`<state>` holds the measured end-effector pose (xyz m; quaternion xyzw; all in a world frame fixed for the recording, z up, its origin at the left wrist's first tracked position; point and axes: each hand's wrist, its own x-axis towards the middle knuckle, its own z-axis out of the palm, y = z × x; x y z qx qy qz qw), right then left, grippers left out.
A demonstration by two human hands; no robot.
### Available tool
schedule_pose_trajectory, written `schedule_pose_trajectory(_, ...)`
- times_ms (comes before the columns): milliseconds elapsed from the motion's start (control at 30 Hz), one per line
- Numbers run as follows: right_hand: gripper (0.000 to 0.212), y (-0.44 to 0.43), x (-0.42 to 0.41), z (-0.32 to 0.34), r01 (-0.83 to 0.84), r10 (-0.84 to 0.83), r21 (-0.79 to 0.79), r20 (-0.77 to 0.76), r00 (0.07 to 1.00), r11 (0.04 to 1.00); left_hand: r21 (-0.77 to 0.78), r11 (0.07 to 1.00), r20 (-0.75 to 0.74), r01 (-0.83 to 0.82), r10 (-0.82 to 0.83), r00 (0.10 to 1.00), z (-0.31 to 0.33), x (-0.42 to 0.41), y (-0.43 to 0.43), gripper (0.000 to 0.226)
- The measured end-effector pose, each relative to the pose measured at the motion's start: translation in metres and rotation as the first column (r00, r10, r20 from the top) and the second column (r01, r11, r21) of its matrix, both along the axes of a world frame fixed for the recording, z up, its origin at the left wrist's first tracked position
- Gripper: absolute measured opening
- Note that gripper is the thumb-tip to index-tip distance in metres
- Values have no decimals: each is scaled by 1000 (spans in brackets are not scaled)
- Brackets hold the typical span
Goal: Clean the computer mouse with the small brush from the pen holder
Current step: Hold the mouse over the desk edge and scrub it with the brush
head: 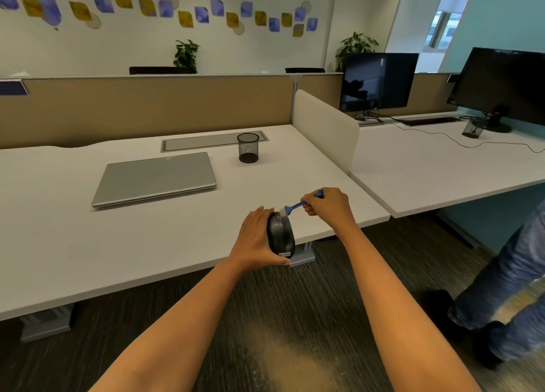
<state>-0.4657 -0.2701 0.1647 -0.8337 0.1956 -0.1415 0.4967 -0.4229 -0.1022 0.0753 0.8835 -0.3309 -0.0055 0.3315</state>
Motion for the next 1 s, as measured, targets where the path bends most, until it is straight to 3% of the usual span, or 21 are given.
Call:
schedule_pose_trajectory(133,24,3,1,2,-40,37,-57,-58,998,998,19,1000,-3,8,-8,1000,-1,-1,2,116)
schedule_pose_trajectory(333,27,13,3,-10,12,-13,-123,-10,1000,992,26,1000,-2,14,-14,1000,-5,-5,1,118)
schedule_pose_trajectory(467,25,16,3,-11,64,-64,-8,45,997,998,14,1000,-9,24,-24,1000,-3,-3,2,116)
schedule_pose_trajectory(600,23,17,6,-11,54,-54,36,2,999,998,26,1000,-5,16,-16,1000,-1,-1,4,115)
schedule_pose_trajectory(867,27,1,6,-14,68,-80,-193,-54,995,979,-1,1000,16,-29,29,999,-3,-2,5,112)
schedule_pose_trajectory(1000,24,8,-8,-10,-23,53,-275,103,993,961,-22,999,5,-49,49,999,2,5,7,113)
